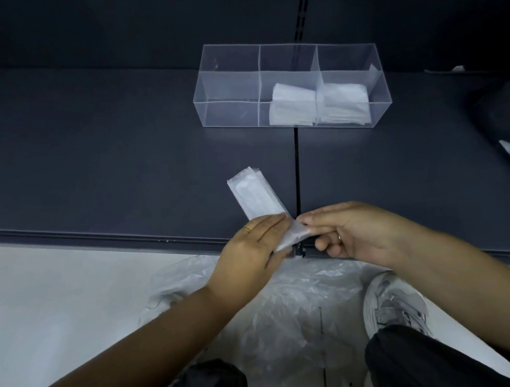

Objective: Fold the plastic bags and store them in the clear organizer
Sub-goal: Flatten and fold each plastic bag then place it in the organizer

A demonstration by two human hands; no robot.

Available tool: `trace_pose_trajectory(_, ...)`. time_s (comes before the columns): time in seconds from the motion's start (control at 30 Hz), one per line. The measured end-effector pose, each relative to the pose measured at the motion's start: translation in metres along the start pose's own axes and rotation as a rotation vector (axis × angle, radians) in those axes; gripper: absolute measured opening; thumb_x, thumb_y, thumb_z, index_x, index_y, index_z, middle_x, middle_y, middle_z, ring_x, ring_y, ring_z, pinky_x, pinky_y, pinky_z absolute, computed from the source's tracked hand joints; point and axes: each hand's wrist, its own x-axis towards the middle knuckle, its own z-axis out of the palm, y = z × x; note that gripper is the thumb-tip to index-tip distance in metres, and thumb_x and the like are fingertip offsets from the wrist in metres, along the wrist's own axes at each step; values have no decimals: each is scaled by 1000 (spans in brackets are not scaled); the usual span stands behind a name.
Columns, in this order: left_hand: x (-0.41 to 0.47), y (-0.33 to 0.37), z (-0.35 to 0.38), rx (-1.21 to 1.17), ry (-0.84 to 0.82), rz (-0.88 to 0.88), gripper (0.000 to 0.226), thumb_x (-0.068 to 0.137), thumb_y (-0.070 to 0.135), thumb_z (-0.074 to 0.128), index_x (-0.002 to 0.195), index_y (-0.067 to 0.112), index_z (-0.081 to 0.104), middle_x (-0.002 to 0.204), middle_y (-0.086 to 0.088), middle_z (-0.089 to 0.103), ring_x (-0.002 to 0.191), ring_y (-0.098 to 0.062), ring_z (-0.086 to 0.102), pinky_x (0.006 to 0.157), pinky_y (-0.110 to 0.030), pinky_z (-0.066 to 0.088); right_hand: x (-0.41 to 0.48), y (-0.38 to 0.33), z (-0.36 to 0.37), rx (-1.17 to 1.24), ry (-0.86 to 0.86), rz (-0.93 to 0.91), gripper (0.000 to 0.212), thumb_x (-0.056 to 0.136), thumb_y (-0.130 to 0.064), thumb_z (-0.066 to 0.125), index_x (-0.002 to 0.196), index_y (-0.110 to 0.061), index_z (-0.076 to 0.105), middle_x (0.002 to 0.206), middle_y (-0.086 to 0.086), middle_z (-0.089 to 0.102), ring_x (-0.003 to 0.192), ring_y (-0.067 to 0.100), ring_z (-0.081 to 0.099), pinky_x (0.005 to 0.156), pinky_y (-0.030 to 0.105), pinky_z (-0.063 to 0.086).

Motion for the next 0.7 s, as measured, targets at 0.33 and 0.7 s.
trace_pose_trajectory(0.33,23,-13,-25,-558,-27,-464,34,96,38,45,108,20,71,87,-20,68,74,-21,62,74,-42,49,21,-8,-3,-524,-199,-547,56,75,4,75,118,-28,59,96,-20,66,72,6,55,71,18,49)
trace_pose_trajectory(0.7,49,-36,-26,-734,235,-889,13,97,11,52,101,10,65,91,-11,69,66,-13,68,60,-24,57,60,-17,25,-446,232,-450,15,82,-10,73,69,-13,65,48,-1,61,37,6,53,34,16,33)
